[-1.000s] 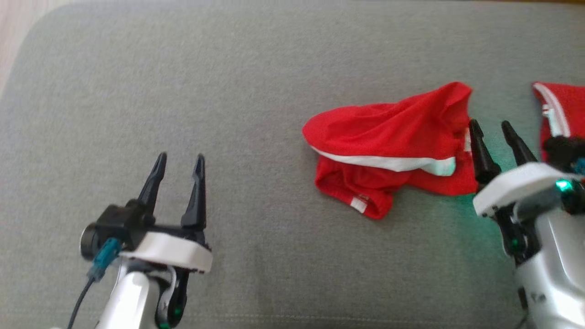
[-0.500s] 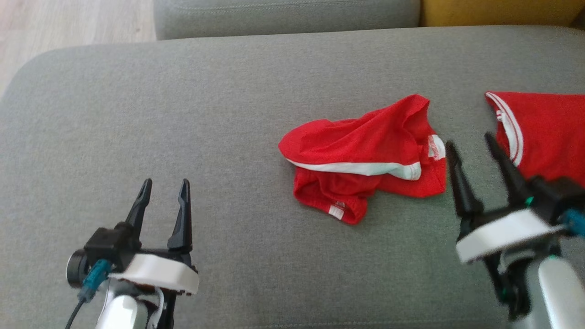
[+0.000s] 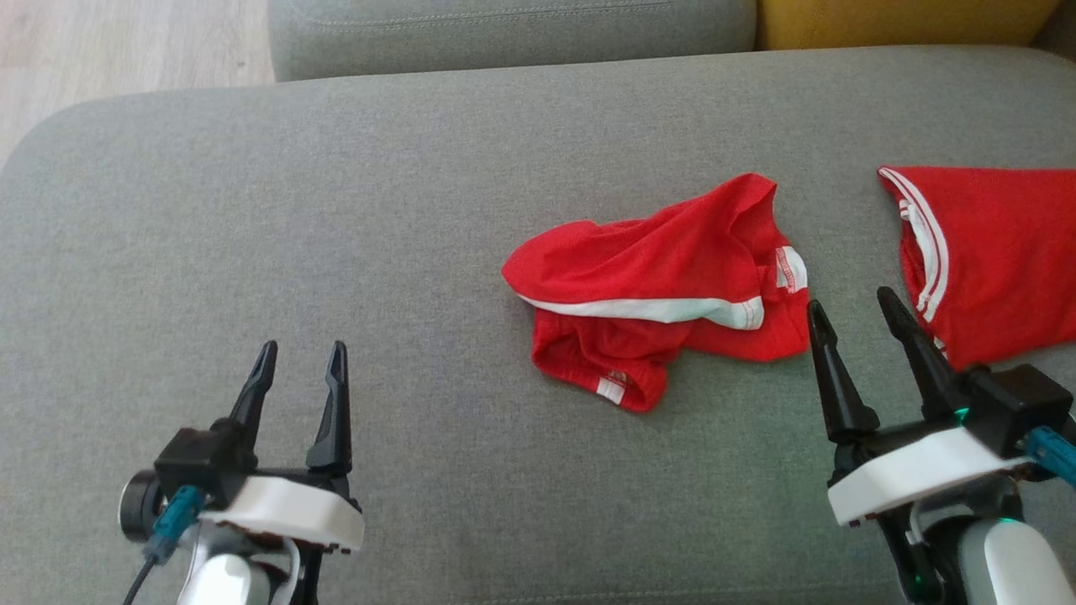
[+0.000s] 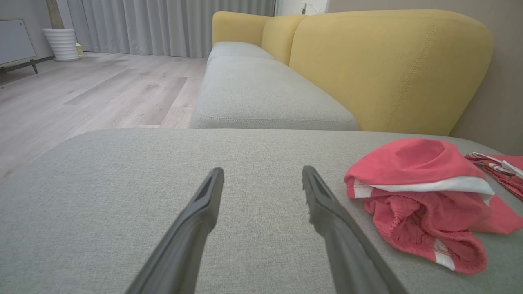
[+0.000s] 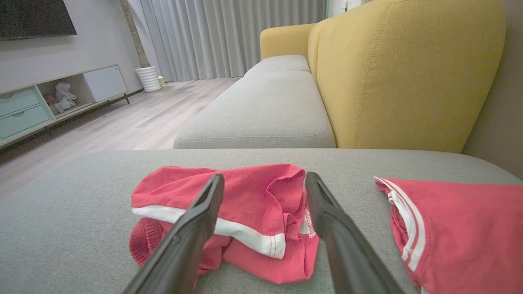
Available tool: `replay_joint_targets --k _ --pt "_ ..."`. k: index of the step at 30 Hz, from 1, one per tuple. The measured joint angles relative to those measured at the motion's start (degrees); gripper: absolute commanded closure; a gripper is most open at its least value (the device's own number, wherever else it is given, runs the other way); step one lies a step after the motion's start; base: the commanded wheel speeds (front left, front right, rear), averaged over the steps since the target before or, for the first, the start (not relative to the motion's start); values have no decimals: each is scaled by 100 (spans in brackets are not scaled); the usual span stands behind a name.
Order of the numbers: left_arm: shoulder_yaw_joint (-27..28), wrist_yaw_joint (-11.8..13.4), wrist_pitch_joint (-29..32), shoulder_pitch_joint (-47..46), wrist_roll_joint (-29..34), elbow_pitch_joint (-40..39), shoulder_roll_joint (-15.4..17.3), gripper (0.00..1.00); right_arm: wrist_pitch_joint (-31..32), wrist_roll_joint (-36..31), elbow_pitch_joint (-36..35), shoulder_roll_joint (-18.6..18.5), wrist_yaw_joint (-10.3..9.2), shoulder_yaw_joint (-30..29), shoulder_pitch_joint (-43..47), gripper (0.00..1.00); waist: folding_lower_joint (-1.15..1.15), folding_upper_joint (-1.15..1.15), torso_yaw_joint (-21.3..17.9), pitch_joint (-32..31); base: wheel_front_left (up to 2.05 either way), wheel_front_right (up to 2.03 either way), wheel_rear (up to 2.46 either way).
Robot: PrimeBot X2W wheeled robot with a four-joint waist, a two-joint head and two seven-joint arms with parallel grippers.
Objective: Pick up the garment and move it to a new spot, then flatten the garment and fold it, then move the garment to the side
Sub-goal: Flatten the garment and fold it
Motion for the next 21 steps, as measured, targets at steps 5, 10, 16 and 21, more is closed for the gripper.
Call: replay_joint_targets --k 5,10,16,21 --pt "-24 1 24 -1 -5 -18 18 0 24 -7 -24 7 0 -4 -1 0 0 0 22 27 0 0 0" --pt "-55 8 24 -1 -8 -16 31 0 24 -7 -24 13 0 -4 -1 0 0 0 35 33 0 0 0" --pt "-111 55 24 -1 -9 -16 34 0 24 -7 -23 32 0 -5 -2 0 0 0 43 26 0 0 0" --pt "-136 54 23 -13 -9 -22 38 0 154 -113 225 -64 0 65 -3 0 0 0 68 74 0 0 0"
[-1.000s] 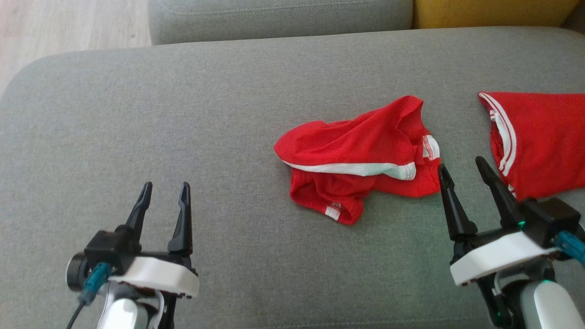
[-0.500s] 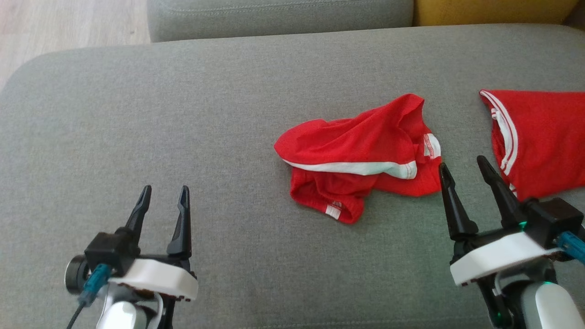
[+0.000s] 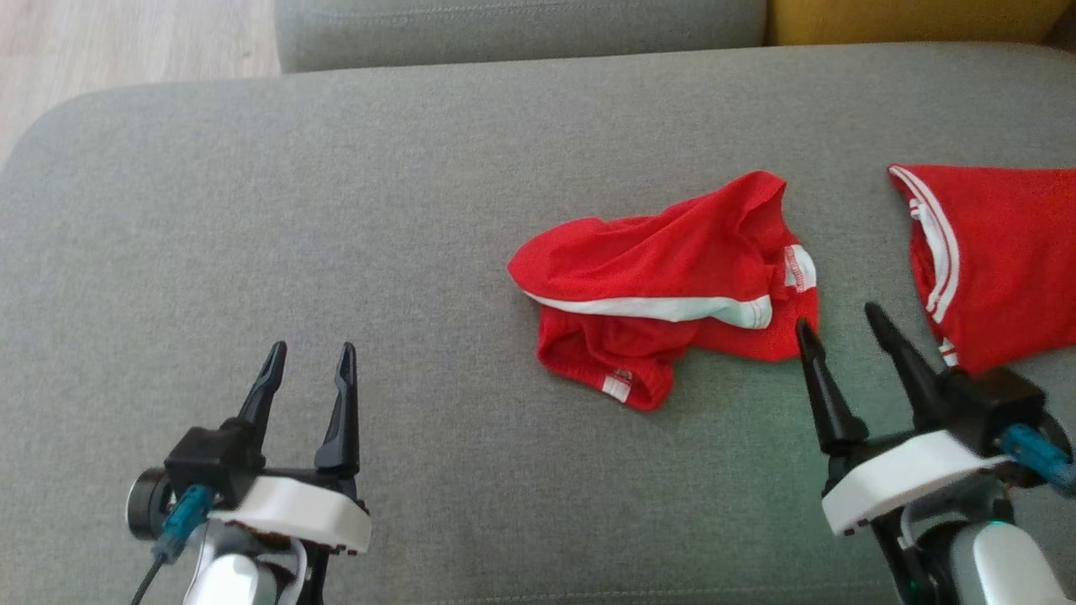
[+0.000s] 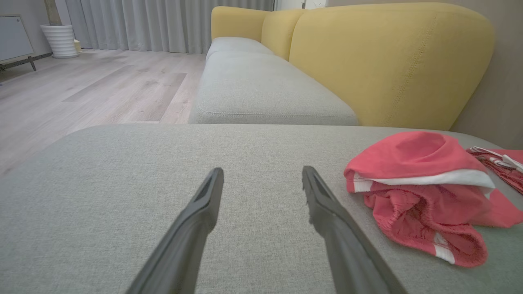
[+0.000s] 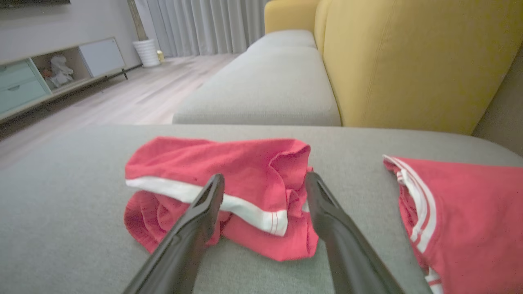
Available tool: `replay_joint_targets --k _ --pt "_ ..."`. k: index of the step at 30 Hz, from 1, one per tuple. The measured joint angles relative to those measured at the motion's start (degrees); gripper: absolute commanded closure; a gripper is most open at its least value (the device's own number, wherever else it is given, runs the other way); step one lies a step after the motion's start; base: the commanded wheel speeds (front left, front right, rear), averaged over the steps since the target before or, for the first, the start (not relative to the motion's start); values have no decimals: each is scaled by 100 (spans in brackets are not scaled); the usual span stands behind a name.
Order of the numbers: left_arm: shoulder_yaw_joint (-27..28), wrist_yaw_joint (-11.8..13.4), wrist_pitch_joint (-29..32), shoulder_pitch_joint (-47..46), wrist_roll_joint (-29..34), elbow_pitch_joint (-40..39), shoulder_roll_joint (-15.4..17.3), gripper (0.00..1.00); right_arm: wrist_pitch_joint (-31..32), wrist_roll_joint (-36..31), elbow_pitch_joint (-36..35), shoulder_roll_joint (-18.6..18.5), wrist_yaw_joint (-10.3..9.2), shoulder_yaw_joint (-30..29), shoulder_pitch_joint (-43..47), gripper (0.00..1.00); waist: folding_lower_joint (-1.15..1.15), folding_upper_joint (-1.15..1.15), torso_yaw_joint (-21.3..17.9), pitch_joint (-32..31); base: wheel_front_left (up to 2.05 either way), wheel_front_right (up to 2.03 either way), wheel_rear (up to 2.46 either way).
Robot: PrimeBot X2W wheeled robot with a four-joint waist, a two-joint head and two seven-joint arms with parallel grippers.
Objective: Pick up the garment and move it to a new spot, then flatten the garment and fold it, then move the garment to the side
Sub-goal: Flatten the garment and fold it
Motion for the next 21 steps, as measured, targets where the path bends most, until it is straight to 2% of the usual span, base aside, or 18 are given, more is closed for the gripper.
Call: replay_joint_targets --k 7,21 --pt "-56 -15 -8 -141 -1 0 -3 0 36 -123 777 -212 0 192 -112 0 0 0 100 198 0 0 0" --pt "-181 -108 -91 -575 -43 125 -96 0 -326 -727 2676 -446 0 755 -1587 0 0 0 317 702 0 0 0"
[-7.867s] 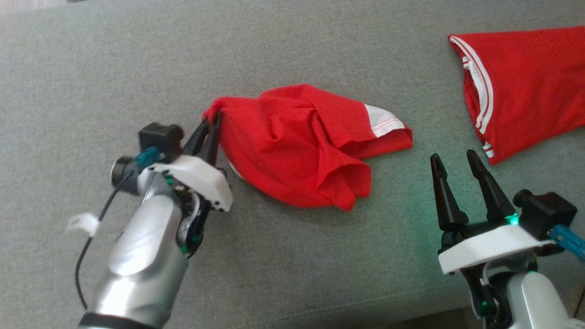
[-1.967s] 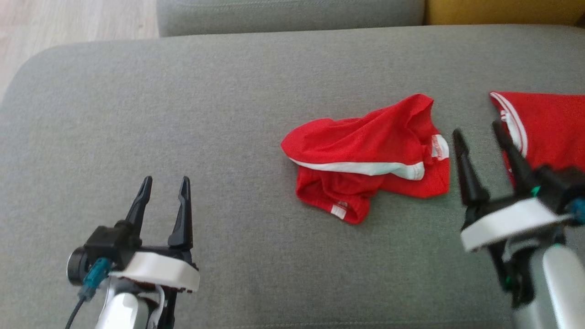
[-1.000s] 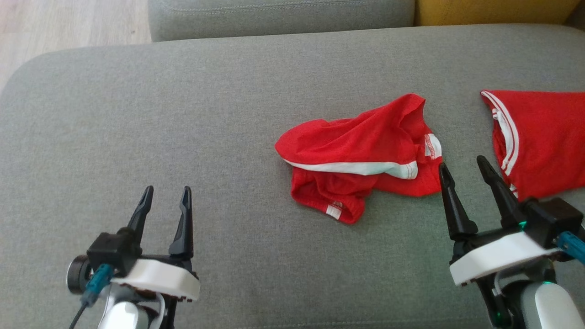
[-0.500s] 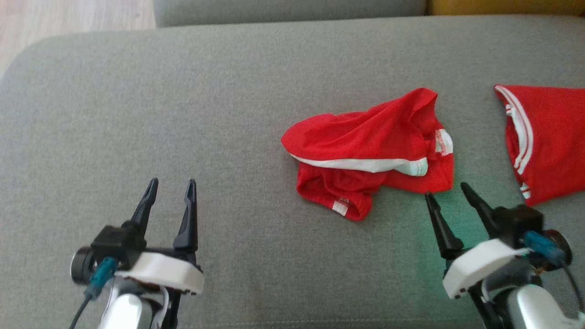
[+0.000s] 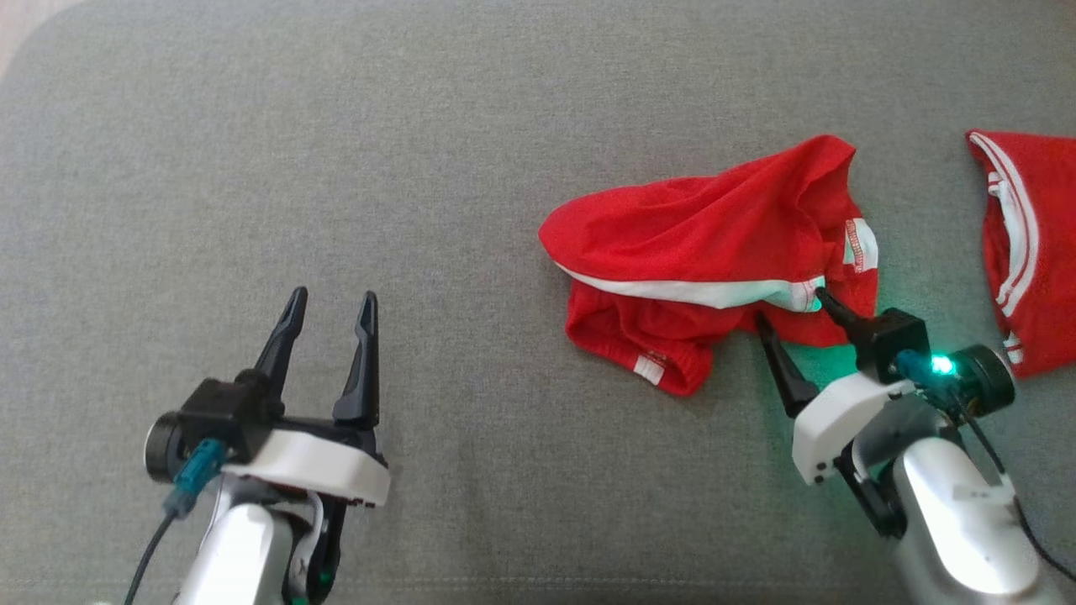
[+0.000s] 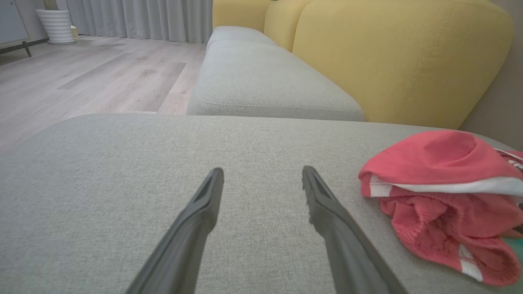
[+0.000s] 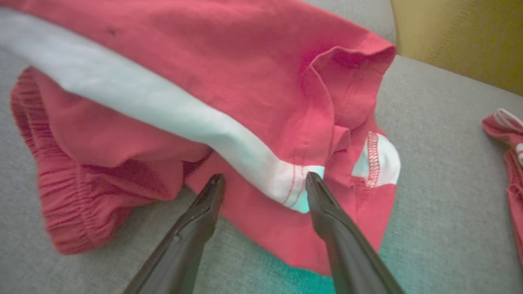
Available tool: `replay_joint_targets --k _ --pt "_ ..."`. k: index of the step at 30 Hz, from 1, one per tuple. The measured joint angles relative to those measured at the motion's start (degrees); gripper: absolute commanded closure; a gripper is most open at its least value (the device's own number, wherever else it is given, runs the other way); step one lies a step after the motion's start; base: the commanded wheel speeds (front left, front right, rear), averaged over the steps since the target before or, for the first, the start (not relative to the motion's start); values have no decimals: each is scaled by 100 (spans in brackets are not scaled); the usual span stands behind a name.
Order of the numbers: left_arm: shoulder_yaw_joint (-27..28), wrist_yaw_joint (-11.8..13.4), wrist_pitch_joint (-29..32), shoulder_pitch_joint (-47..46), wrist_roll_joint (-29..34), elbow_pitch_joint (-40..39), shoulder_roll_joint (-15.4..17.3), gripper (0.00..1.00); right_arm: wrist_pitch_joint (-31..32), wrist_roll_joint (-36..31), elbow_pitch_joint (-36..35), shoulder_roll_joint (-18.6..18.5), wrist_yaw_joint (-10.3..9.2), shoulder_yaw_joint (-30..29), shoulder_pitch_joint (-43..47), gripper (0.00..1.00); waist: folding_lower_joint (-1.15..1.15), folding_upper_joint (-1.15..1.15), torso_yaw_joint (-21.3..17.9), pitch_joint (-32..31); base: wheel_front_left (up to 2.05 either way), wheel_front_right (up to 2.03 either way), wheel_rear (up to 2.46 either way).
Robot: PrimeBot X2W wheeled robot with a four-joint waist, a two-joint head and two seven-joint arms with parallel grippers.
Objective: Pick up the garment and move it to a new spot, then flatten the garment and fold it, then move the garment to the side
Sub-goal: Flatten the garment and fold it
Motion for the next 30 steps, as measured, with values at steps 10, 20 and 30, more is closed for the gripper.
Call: replay_joint_targets --k 10,20,30 --pt "3 -1 -43 -74 1 74 -14 0 -394 109 96 16 0 -121 -355 100 0 0 -23 -36 0 0 0" --pt "-11 -9 -49 -75 1 79 -24 0 -370 231 -356 57 0 -1085 -447 100 0 0 -128 -52 0 0 0" --pt "-30 -52 -49 -76 1 112 -38 0 -241 326 699 215 0 -1318 -194 100 0 0 -60 -25 0 0 0"
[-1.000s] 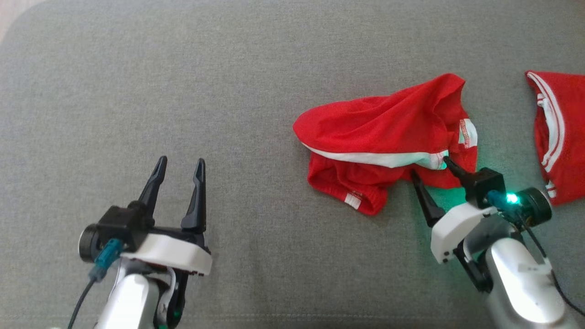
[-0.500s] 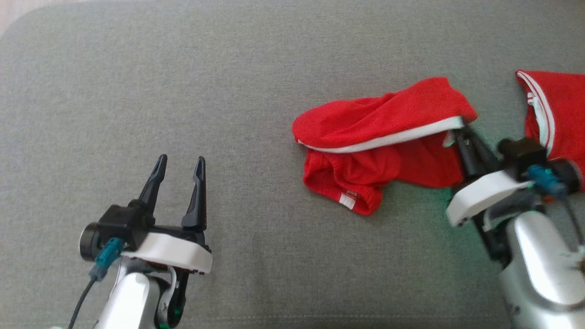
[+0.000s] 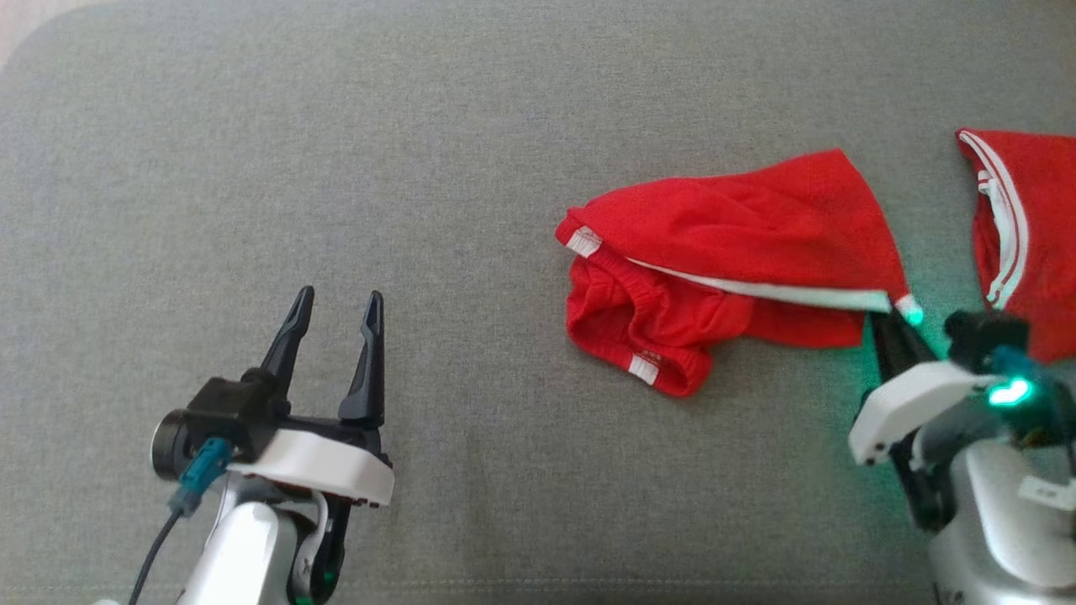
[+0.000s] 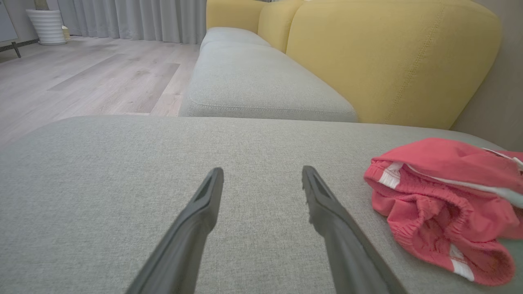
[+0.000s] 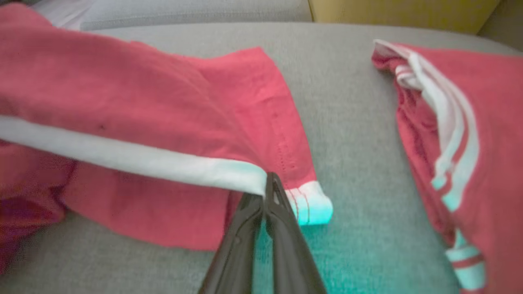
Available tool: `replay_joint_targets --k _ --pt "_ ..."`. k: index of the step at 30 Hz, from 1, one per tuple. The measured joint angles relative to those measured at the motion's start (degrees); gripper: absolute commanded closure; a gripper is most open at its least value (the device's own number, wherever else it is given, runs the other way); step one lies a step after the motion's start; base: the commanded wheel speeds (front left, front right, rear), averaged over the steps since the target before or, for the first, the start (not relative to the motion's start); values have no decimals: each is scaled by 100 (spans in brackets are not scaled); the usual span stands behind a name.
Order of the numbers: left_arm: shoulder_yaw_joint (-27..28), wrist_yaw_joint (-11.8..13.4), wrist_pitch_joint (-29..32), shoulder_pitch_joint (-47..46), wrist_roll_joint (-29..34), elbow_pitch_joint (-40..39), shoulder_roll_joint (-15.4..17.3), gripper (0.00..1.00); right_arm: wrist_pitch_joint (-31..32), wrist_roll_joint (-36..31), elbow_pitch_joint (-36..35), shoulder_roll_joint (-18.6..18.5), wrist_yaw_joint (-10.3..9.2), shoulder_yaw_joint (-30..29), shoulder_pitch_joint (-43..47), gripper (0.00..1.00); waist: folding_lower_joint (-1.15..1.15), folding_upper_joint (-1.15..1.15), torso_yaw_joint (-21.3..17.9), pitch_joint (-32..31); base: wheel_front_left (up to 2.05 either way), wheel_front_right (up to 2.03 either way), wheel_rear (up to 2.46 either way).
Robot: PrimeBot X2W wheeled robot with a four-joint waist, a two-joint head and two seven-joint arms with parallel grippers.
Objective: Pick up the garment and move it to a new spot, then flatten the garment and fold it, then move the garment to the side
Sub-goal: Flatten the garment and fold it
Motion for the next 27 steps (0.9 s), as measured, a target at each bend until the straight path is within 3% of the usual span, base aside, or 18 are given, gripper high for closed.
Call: replay_joint_targets --k 1,2,3,8,13,15,18,27 --pt "1 0 0 0 0 3 1 0 -5 23 88 35 0 12 26 89 0 0 0 -2 0 0 0" --pt "2 0 0 0 0 4 1 0 -20 47 149 56 0 35 32 60 0 0 -3 -9 0 0 0" --pt "4 -1 0 0 0 5 3 0 -66 67 163 71 0 75 31 0 0 0 -8 -20 0 0 0" --pt "13 2 0 3 0 7 16 0 -274 183 -167 129 0 485 76 0 0 0 -40 -131 0 0 0" --pt "25 10 0 68 -1 -2 41 0 -322 333 -1079 163 0 799 439 0 0 0 -95 -290 0 0 0" --pt "29 12 0 86 -1 -7 42 0 -330 348 -1306 167 0 817 538 0 0 0 -105 -321 0 0 0" --pt "52 112 0 236 -2 -64 105 0 -327 367 -2353 245 0 744 892 0 0 0 -141 -493 0 0 0" --pt "53 213 89 532 -1 -216 200 0 -89 300 -3282 404 0 560 1465 0 0 0 -167 -770 0 0 0"
